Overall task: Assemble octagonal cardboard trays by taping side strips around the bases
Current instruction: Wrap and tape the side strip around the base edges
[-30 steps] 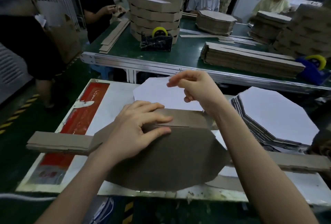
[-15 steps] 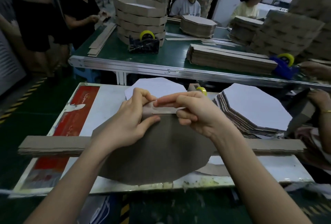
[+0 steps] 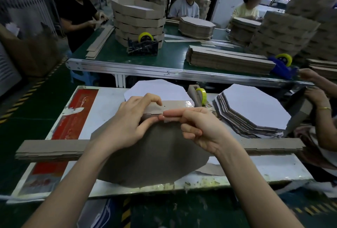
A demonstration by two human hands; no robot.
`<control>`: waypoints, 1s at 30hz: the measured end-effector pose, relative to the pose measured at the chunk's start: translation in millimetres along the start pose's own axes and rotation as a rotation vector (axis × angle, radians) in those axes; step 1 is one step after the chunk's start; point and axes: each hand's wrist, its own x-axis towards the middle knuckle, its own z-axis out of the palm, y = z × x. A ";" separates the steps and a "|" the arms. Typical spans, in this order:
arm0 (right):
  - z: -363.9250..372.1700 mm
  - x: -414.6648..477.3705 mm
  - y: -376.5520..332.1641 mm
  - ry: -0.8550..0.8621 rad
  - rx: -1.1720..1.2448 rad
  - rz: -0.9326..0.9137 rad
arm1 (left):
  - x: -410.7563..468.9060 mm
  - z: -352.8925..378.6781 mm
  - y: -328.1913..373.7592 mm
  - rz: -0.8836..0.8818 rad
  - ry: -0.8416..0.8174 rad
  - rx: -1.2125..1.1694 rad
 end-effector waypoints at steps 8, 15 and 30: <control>-3.5 1.5 2.4 -0.021 0.007 0.007 | -1.5 -3.3 5.5 0.027 0.006 0.025; -4.4 2.2 3.8 -0.059 0.002 -0.006 | -2.7 -2.4 7.0 -0.084 0.004 -0.064; -4.0 9.5 7.2 -0.018 -0.188 -0.008 | 2.2 -8.1 9.0 0.001 -0.035 0.058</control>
